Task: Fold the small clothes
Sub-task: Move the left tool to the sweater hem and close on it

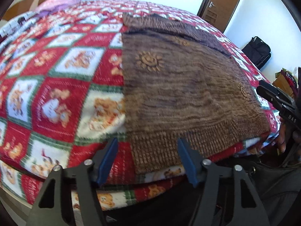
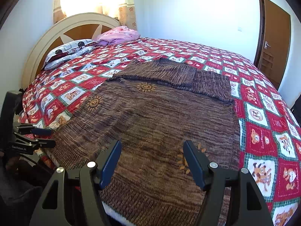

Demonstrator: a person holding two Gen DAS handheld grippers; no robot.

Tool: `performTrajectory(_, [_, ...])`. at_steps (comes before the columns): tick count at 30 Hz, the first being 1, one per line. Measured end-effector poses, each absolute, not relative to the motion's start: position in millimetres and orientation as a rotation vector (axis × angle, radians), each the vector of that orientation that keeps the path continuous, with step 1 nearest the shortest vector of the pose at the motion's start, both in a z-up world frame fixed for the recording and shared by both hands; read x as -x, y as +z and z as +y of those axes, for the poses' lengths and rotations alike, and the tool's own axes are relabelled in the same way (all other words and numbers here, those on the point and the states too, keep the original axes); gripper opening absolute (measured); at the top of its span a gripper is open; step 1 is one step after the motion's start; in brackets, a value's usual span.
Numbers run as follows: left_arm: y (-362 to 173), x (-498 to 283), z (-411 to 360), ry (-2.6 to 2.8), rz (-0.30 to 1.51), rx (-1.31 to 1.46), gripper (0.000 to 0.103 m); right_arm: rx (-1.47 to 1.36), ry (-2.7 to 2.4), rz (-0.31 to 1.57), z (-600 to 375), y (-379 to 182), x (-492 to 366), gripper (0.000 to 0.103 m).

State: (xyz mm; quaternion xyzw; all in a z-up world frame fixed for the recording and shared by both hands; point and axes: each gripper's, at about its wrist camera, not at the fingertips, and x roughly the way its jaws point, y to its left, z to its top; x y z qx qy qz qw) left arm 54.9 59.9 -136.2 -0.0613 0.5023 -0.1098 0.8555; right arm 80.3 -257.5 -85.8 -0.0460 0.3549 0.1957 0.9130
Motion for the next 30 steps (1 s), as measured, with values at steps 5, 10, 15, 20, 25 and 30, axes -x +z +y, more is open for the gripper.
performTrajectory(5, [-137.0, -53.6, 58.0, -0.243, 1.057, 0.139, 0.062, 0.086, 0.394, 0.732, -264.7, -86.7, -73.2, 0.069])
performTrajectory(10, [-137.3, -52.2, 55.8, -0.277, 1.055, 0.136, 0.029, 0.077, 0.350, 0.746, -281.6, -87.3, -64.5, 0.069])
performTrajectory(15, [-137.3, -54.1, 58.1, -0.266, 1.053, 0.144, 0.024, 0.057, 0.272, 0.769, -312.0, -87.5, -47.9, 0.069])
performTrajectory(20, [-137.7, -53.4, 57.2, -0.280, 1.049, 0.152, 0.024, 0.018, 0.205, 0.838, -343.6, -100.5, -31.4, 0.069])
performTrajectory(25, [-137.7, -54.0, 57.0, -0.280, 1.049, 0.156, 0.024, -0.002, 0.183, 0.892, -353.6, -112.7, -24.0, 0.069])
performTrajectory(30, [-137.5, -54.8, 56.5, -0.274, 1.051, 0.153, 0.024, -0.018, 0.181, 0.947, -353.3, -121.9, -27.3, 0.065])
